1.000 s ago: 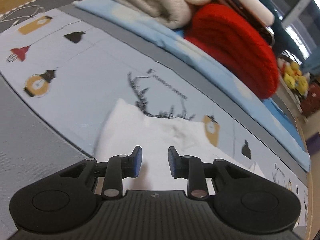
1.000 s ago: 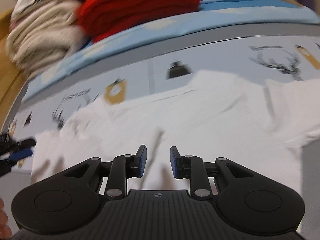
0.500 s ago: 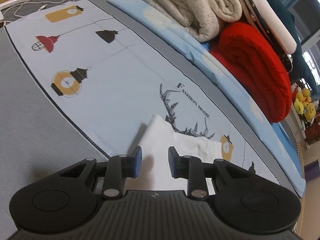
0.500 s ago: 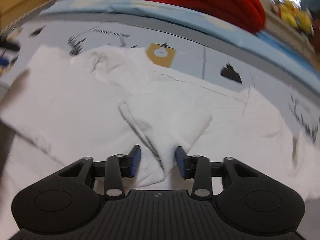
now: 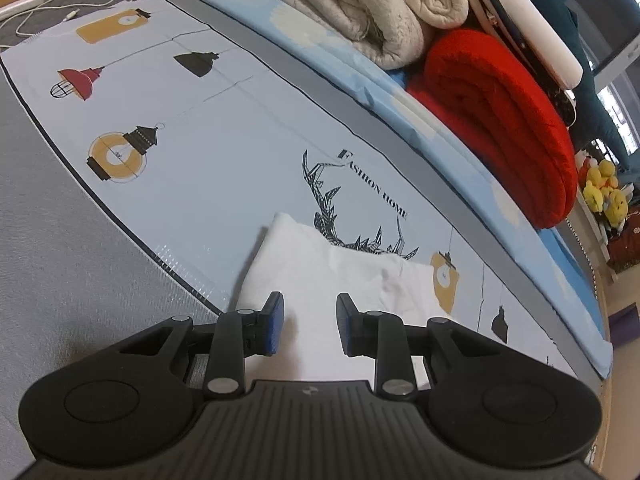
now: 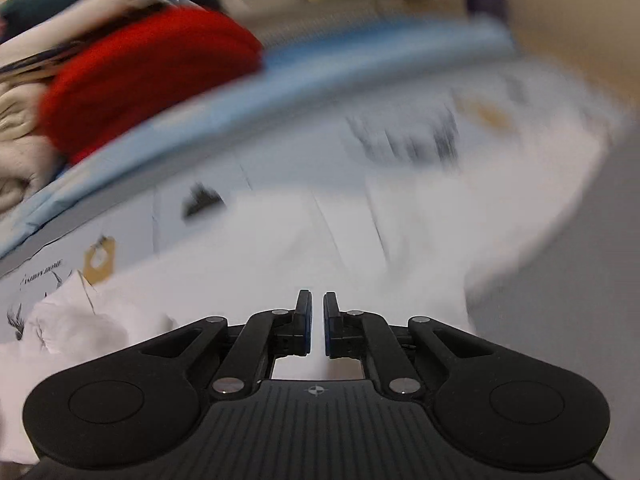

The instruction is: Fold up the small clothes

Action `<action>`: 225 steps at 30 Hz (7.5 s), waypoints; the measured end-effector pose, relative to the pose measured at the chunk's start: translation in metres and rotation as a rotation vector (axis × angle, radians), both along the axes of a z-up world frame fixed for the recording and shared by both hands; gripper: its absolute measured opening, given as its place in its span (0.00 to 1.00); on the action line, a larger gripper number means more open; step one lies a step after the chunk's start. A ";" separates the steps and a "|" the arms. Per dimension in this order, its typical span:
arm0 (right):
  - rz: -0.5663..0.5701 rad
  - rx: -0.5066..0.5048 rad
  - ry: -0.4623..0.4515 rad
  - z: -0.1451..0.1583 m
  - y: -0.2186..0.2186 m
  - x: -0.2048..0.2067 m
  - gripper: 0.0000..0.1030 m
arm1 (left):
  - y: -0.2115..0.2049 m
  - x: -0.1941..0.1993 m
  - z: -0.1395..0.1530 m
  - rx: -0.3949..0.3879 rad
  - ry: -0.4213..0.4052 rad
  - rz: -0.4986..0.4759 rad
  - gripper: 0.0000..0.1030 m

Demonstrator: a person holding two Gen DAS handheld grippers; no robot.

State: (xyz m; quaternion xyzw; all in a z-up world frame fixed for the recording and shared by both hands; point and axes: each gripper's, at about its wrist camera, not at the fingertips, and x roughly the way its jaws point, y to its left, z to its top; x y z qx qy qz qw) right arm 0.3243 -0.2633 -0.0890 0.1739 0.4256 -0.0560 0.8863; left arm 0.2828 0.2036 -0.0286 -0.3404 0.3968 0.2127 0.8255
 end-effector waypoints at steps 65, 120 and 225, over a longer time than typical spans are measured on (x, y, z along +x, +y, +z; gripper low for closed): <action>-0.353 0.031 0.113 -0.021 -0.093 0.013 0.31 | -0.044 0.030 -0.024 0.060 0.077 -0.139 0.36; -0.228 0.173 0.093 -0.021 -0.163 0.047 0.48 | -0.089 0.037 -0.034 0.006 0.127 -0.288 0.36; 0.342 0.000 -0.057 0.000 0.098 -0.007 0.24 | -0.104 0.078 -0.022 -0.140 -0.085 -0.423 0.63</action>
